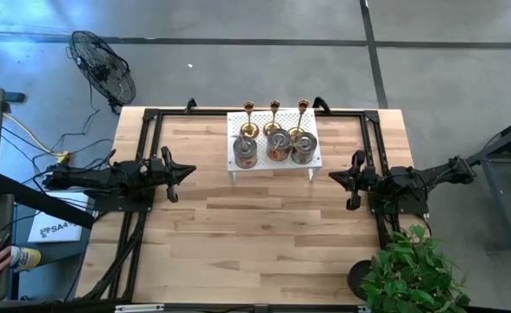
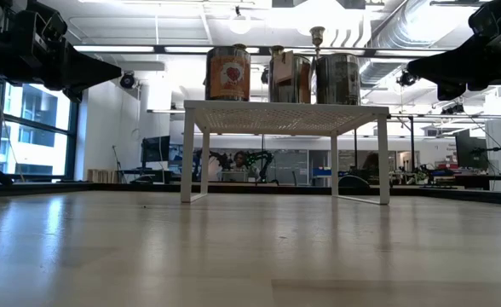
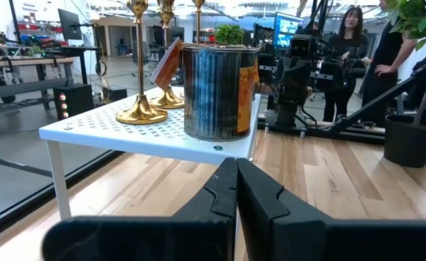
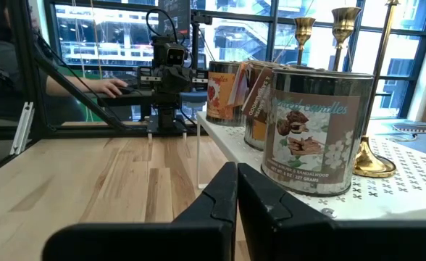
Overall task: Pick & Place candle stick holders
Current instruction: Return to Home Position
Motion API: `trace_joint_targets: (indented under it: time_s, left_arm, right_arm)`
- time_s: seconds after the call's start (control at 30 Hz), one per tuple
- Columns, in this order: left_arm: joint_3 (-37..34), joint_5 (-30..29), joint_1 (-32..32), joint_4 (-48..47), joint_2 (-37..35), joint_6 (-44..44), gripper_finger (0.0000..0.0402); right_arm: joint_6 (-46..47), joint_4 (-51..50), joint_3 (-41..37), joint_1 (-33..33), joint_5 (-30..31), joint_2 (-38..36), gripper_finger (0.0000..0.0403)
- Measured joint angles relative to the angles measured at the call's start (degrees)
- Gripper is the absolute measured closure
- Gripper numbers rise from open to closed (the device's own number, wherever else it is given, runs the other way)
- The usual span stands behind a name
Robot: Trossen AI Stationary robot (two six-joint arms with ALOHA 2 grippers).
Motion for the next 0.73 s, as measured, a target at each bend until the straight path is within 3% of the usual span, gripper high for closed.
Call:
trace_joint_targets:
  time_s: [0.73]
  left_arm:
    - [0.0,0.0,0.0,-0.02,0.0,0.0,0.0401]
  right_arm:
    - [0.0,0.01,-0.01,0.01,0.0,0.0,0.0396]
